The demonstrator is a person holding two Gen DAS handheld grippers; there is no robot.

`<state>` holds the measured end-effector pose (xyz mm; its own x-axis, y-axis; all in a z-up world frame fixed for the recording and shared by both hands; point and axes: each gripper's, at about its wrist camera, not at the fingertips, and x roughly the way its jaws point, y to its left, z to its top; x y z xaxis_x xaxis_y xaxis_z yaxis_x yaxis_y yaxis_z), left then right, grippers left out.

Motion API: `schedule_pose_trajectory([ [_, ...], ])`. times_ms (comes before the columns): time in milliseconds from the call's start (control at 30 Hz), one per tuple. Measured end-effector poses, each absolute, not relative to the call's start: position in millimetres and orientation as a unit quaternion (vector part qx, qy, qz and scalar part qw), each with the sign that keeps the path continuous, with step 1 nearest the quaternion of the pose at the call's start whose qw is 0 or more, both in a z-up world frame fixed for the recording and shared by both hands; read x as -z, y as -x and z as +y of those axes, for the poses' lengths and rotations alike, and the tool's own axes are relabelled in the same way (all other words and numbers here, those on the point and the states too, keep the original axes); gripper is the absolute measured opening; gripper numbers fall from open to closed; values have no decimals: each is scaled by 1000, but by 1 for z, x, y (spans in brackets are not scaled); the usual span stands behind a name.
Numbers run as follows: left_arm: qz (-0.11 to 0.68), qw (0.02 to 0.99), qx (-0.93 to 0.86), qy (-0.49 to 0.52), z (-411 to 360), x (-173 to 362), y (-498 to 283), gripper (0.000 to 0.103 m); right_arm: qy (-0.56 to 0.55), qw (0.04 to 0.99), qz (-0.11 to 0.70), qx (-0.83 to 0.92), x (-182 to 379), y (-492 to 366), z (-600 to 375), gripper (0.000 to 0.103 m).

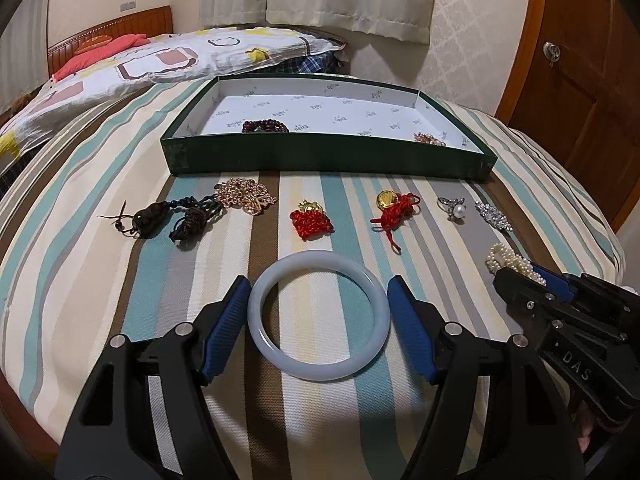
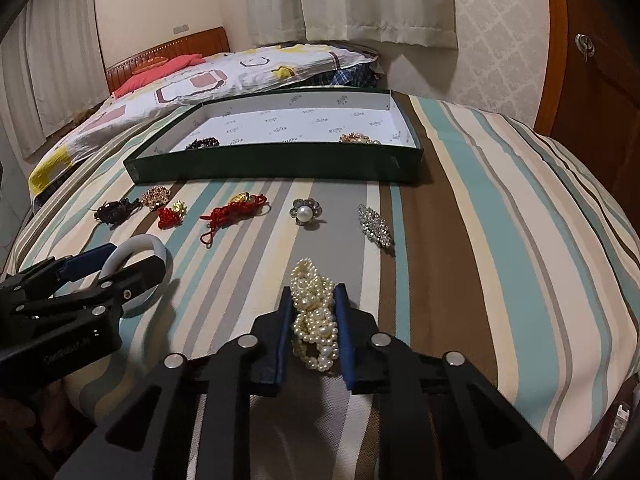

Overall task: Organize jewelry
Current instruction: 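Grasp the white jade bangle with the left tool while the right tool holds the pearls, then carry the bangle into the box with the left tool while the right tool carries the pearls in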

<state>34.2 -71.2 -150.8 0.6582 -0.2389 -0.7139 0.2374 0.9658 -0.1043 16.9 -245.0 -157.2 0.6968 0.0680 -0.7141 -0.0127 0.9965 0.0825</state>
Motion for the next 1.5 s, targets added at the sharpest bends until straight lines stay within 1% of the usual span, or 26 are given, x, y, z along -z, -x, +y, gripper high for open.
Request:
schedule_pose_trajectory([
  [200, 374, 918, 129, 3, -68, 144, -32, 69, -39, 933, 356, -20, 145, -14, -248, 20],
  [400, 339, 932, 124, -7, -67, 128, -31, 69, -39, 944, 328, -22, 134, -17, -249, 20],
  [567, 303, 945, 124, -25, -72, 110, -36, 69, -36, 949, 312, -26, 125, -30, -249, 20],
  [700, 288, 949, 123, -21, -72, 99, -47, 69, -40, 954, 297, -26, 113, -48, -251, 20],
  [967, 298, 948, 112, 7, -66, 86, -96, 69, -36, 963, 267, -26, 86, -91, -256, 20],
  [1167, 300, 948, 101, 16, -68, 82, -138, 69, -35, 967, 252, -23, 78, -131, -260, 20],
  [1500, 317, 943, 97, 12, -85, 87, -207, 69, -52, 961, 271, -14, 94, -184, -270, 20],
])
